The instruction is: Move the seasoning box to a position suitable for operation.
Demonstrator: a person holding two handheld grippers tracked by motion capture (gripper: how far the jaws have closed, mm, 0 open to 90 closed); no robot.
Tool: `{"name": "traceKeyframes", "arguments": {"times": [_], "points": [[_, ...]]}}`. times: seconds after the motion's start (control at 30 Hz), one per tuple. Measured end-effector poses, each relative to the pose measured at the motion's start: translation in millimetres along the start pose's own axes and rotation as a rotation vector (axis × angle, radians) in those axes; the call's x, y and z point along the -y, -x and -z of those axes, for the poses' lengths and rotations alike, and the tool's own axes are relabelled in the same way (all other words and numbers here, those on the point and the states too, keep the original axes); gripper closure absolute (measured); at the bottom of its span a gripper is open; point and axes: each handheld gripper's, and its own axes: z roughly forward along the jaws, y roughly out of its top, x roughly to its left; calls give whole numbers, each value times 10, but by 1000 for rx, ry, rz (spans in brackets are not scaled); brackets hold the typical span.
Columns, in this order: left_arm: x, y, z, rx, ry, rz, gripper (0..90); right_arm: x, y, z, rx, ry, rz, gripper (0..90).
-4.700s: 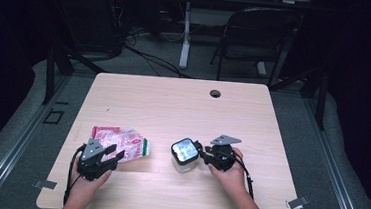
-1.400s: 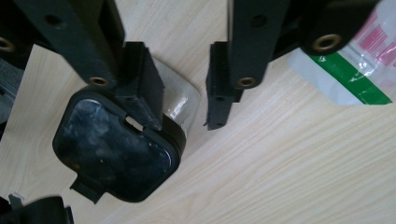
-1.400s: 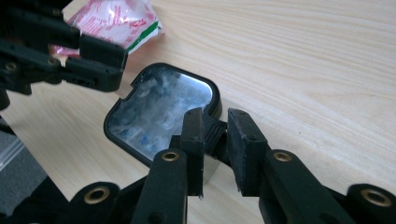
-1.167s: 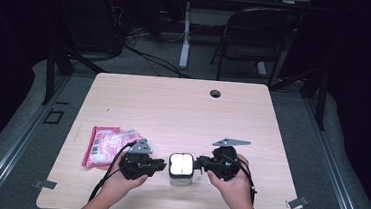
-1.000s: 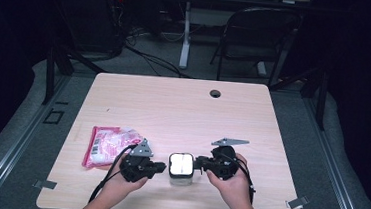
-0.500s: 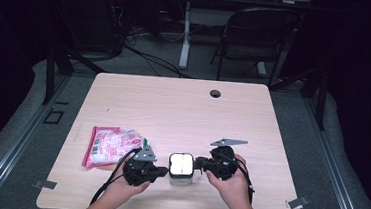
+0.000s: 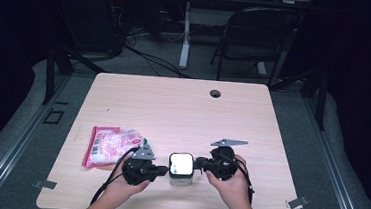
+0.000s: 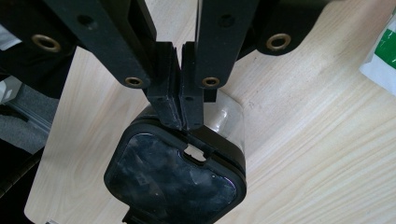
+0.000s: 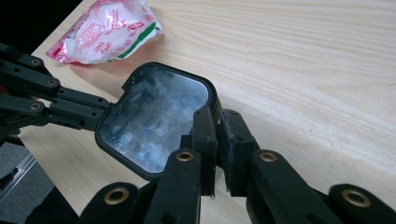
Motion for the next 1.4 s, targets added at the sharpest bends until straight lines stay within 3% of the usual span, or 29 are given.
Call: {"name": "traceKeyframes", "arguments": {"times": [0.33, 0.77, 1.2, 1.4], "points": [[-45, -4, 42, 19, 37, 22, 862, 12, 18, 1, -6, 7, -13, 852], [-130, 45, 20, 6, 43, -14, 820, 68, 11, 39, 19, 24, 13, 747], [-227, 57, 22, 0, 80, -6, 709, 118, -305, 181, -13, 15, 184, 513], [-274, 87, 28, -12, 93, -14, 655, 161, -409, 144, 11, 35, 281, 438]]}}
